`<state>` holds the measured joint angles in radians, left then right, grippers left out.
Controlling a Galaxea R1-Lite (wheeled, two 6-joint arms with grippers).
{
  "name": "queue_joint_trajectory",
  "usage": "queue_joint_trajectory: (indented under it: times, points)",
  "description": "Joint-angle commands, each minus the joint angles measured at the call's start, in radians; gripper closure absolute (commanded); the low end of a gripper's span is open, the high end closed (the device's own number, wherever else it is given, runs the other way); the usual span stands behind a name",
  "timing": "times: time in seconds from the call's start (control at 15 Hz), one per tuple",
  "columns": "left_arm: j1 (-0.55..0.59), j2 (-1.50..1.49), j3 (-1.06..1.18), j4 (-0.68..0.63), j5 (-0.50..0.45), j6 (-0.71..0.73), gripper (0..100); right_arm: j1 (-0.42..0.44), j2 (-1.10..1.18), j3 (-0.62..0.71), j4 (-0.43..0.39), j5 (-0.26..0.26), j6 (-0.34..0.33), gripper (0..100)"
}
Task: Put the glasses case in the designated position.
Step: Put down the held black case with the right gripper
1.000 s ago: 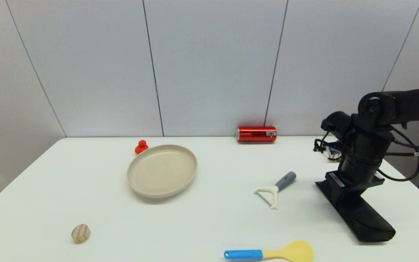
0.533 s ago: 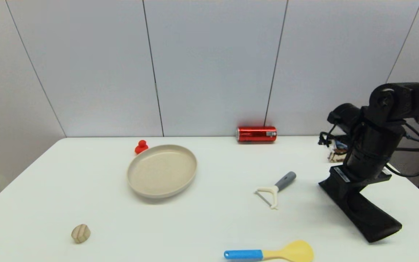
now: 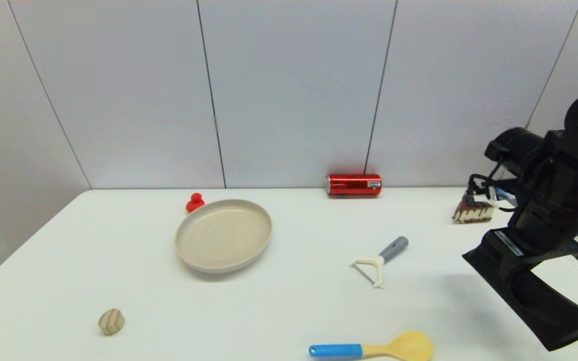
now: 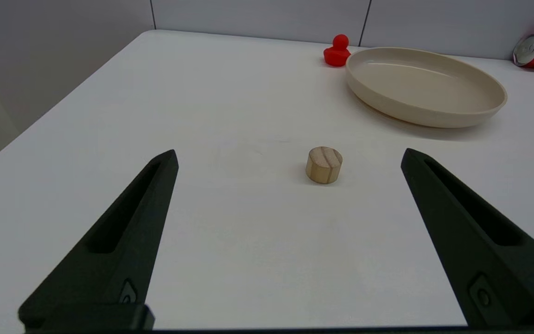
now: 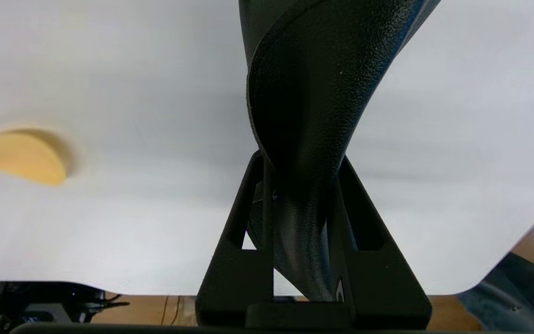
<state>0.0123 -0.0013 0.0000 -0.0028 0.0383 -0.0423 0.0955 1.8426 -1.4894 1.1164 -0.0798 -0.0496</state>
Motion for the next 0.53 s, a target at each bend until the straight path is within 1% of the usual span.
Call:
queue_joint_trajectory:
  times: [0.07,0.2,0.27,0.33,0.53]
  points:
    - [0.000,0.001,0.000,-0.002,0.000,-0.001,0,0.013,-0.094,-0.025,0.003,0.015,-0.009,100]
    - [0.000,0.001,0.000,0.001,0.000,-0.001,0,0.043,-0.117,-0.060,-0.004,0.045,-0.004,100]
    - [0.001,0.001,0.000,0.001,0.000,-0.001,0,0.073,-0.126,-0.085,-0.012,0.057,0.000,100]
    - [0.001,0.001,0.000,0.001,0.000,-0.001,0,0.124,-0.134,-0.115,-0.029,0.071,0.002,100]
    - [0.000,0.001,0.000,0.001,0.000,-0.001,0,0.270,-0.132,-0.193,-0.032,0.077,0.002,100]
